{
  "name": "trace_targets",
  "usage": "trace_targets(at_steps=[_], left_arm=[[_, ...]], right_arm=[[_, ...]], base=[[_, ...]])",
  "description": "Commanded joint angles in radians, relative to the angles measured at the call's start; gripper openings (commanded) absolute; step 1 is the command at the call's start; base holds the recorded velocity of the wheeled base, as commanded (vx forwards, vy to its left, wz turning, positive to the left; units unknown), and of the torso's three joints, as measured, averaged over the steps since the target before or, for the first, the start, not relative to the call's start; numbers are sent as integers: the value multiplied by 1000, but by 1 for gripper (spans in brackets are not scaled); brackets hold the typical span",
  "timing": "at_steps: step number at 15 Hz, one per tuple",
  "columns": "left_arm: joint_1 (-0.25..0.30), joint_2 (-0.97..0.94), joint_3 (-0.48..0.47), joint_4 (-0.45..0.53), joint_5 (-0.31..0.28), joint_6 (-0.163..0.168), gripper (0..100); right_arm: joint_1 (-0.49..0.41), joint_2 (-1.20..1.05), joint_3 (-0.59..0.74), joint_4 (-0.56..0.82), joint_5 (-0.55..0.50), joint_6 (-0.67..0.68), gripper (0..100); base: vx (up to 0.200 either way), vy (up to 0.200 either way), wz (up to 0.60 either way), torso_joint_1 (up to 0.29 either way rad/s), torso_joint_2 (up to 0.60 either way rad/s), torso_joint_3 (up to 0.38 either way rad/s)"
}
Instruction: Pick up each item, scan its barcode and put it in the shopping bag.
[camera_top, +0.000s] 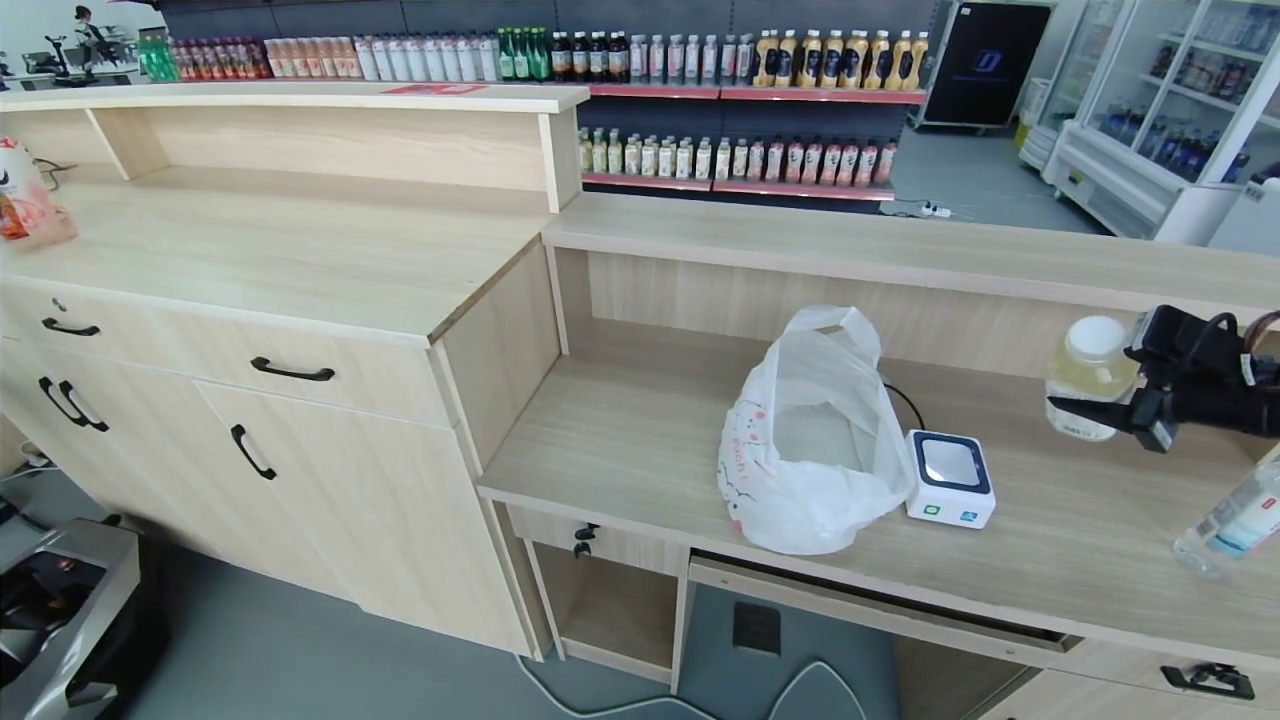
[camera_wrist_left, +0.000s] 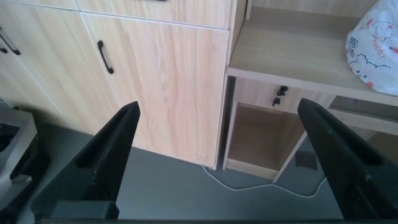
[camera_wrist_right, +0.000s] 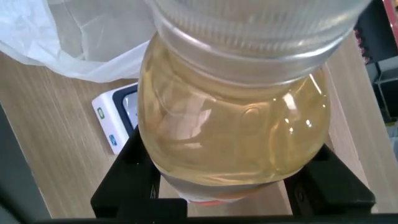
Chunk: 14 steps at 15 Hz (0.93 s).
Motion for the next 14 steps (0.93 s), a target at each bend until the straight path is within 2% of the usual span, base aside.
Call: trace_targets(at_steps=[1,4,9,14], left_arm=[[0,0,0,0,1,0,100],[0,0,0,0,1,0,100],[0,0,0,0,1,0,100],[0,0,0,0,0,0,100]], right_arm=[[22,20,-4,-4,5,4,0],[19,70,-6,-18,41,2,0],[39,143,31,-221,78,-4,0],[61,180,40,-268,95,-27,0]], base=[[0,0,0,0,0,0],[0,0,0,0,0,0],[0,0,0,0,0,0],[0,0,0,0,0,0]])
